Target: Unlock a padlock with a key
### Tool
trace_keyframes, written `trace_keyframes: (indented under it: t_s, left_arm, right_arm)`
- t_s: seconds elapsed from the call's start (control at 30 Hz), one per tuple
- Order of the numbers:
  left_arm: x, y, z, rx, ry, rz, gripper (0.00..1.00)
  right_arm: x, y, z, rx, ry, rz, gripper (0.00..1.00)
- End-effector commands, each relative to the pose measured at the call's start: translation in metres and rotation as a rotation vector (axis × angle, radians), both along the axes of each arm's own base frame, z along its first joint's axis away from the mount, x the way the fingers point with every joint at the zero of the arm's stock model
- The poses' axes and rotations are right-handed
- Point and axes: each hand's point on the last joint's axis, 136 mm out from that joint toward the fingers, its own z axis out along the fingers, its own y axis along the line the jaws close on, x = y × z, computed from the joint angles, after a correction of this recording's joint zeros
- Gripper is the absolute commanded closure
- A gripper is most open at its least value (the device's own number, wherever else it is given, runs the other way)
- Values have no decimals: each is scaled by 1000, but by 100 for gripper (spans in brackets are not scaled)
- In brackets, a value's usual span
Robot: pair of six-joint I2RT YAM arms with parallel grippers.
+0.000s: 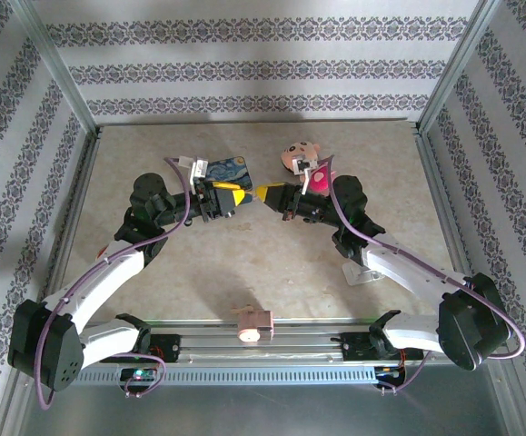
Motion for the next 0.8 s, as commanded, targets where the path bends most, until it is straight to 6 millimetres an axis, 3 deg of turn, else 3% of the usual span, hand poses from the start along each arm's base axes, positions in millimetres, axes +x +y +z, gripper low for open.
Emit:
trace_keyframes:
  t_s: [0.0, 0.57, 0.77]
  left_arm:
    - [-7, -1, 16, -42, -66, -41, 58]
    - [-11, -4, 5, -34, -36, -75, 67]
    - [-13, -4, 3, -26, -33, -77, 75]
  right_arm:
    - [-9, 6, 22, 46, -59, 43, 100]
    - [-13, 8, 31, 66, -77, 42, 100]
    - [-14, 10, 32, 68, -74, 49, 100]
